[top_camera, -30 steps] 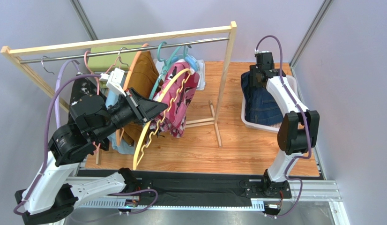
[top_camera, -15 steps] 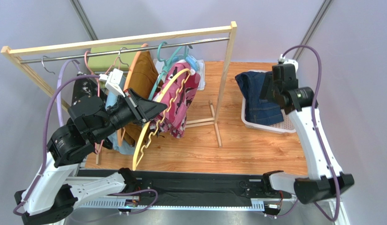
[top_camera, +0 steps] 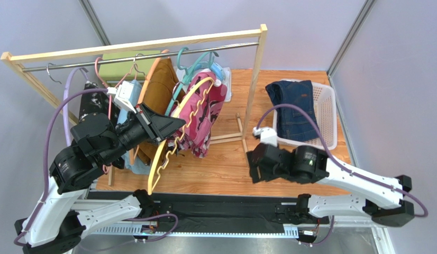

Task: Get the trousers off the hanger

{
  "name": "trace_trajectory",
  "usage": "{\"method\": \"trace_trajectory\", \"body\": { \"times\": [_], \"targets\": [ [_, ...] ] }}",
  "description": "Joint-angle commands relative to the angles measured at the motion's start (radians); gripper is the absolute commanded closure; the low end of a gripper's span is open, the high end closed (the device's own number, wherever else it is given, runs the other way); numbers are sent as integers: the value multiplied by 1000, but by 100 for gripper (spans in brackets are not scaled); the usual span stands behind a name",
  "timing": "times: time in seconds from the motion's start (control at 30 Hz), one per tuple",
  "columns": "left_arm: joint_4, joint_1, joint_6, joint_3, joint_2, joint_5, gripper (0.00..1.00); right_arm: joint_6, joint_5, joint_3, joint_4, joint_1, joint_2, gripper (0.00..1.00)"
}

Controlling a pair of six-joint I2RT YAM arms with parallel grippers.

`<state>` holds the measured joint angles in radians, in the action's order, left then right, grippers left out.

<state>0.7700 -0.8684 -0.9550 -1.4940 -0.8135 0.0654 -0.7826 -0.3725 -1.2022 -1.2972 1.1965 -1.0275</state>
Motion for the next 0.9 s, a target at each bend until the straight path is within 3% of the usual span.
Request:
{"method": "trace_trajectory", "body": {
  "times": [0.0, 0.13, 0.2, 0.3, 0.4, 0.53, 0.7, 0.87],
  "targets": [
    [-72, 5, 12, 1, 14, 19, 100, -213, -20, -2, 195, 289, -23, 32],
    [-81, 5, 1, 18, 25, 49, 100, -201, -48, -29, 483, 435, -78, 32],
    [-103, 3, -5, 52, 42, 59, 100, -160, -84, -122, 542, 492, -141, 32],
    [-127, 5, -34, 86, 65, 77, 100, 27, -173, -238, 614, 549, -227, 31],
    [-155, 5, -70, 109, 89, 65, 100, 196, -253, -318, 676, 551, -263, 29],
    [-187, 3, -90, 106, 103, 65, 100, 331, -211, -295, 943, 549, -244, 30],
    [-215, 3, -88, 123, 112, 63, 100, 295, -148, -381, 1006, 531, -273, 32],
    [-221, 5, -99, 126, 120, 44, 100, 267, -82, -402, 1023, 464, -266, 39]
  ]
}}
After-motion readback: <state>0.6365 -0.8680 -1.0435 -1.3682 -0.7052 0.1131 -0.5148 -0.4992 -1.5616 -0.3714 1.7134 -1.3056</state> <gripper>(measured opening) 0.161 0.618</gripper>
